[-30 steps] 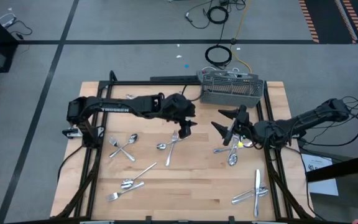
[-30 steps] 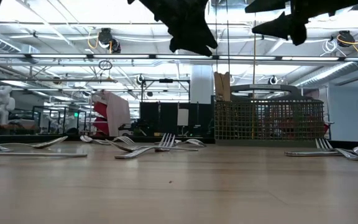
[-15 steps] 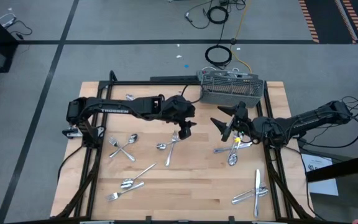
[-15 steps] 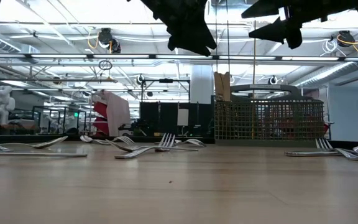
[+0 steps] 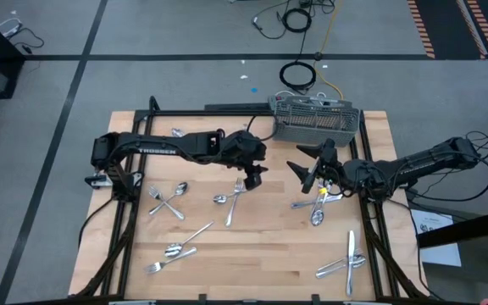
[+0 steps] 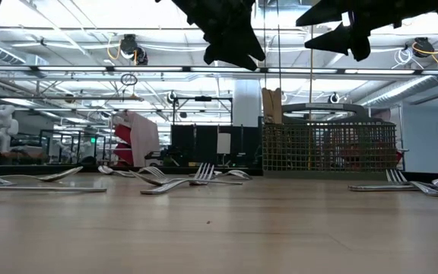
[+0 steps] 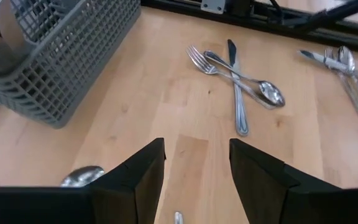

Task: Sort silverware
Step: Put the silver knife into the silverware basket

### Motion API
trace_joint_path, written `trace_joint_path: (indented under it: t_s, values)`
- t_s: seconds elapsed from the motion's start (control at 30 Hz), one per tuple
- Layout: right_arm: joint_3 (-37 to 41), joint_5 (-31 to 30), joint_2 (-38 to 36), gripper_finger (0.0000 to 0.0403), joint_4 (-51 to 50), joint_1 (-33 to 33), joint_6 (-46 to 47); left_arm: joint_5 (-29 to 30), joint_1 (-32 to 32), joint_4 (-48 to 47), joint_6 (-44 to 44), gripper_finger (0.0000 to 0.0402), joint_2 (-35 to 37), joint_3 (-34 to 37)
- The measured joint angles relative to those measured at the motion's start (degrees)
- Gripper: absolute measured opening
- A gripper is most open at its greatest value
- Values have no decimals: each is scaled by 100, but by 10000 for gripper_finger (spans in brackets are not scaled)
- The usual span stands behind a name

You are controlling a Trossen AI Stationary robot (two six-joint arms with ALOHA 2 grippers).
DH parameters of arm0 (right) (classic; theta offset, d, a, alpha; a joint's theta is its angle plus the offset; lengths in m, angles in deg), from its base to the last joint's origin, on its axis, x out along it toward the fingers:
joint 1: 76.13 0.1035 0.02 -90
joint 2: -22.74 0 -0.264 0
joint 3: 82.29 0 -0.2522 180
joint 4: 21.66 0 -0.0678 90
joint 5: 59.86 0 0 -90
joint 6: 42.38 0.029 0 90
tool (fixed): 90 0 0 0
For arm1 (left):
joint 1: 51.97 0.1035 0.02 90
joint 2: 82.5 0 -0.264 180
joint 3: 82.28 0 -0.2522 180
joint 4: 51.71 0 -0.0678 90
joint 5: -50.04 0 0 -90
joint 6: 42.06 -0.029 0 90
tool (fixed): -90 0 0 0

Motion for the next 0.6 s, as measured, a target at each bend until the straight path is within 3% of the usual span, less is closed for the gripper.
trace_joint_path:
  t_s: [0.2, 0.4, 0.6]
  values:
    - [0, 0, 0, 313, -3, 0, -17, 3, -10, -152, 589, 187, 0, -2]
    - [0, 0, 0, 313, -3, 0, -17, 22, -222, -1216, 665, 187, 0, -2]
    - [0, 0, 0, 313, -8, 4, 175, 65, -566, -1262, 777, 187, 0, 470]
